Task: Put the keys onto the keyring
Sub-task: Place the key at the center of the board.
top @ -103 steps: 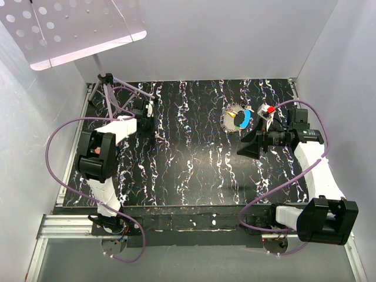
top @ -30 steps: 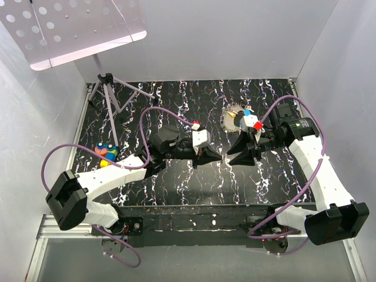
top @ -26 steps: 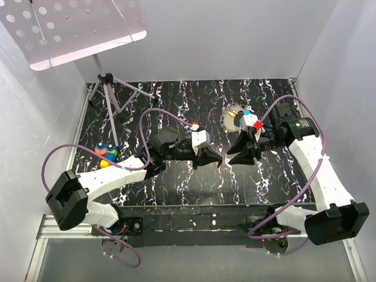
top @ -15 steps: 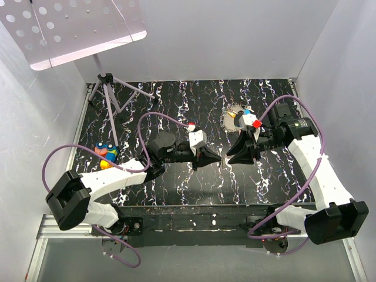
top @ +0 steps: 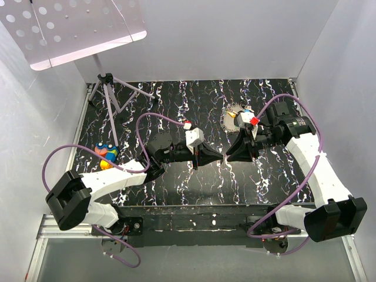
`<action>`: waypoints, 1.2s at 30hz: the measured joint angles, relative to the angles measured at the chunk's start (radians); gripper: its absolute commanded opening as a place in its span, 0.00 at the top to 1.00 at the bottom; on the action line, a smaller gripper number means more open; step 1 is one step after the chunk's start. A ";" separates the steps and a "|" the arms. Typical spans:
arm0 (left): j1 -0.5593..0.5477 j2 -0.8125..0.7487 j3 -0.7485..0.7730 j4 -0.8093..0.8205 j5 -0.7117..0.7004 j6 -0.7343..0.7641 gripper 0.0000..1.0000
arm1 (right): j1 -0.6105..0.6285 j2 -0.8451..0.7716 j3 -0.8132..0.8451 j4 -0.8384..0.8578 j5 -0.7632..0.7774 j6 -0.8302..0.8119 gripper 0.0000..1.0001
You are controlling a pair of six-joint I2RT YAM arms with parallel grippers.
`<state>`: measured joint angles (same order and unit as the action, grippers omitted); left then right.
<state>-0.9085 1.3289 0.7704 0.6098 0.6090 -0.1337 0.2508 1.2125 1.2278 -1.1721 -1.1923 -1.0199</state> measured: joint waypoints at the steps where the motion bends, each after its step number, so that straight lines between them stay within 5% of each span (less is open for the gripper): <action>1: 0.000 0.000 -0.002 0.005 0.000 -0.001 1.00 | 0.000 0.000 0.000 0.000 -0.001 0.001 0.64; 28: 0.000 0.007 -0.010 0.035 0.000 -0.031 1.00 | 0.023 0.013 0.000 0.000 -0.038 0.002 0.74; 36: -0.003 0.009 -0.010 0.042 0.002 -0.041 1.00 | 0.025 0.014 0.000 0.003 -0.037 0.007 0.89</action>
<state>-0.9119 1.3376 0.7609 0.6518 0.6109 -0.1749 0.2760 1.2263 1.2278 -1.1694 -1.2293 -1.0130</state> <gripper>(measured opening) 0.009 0.188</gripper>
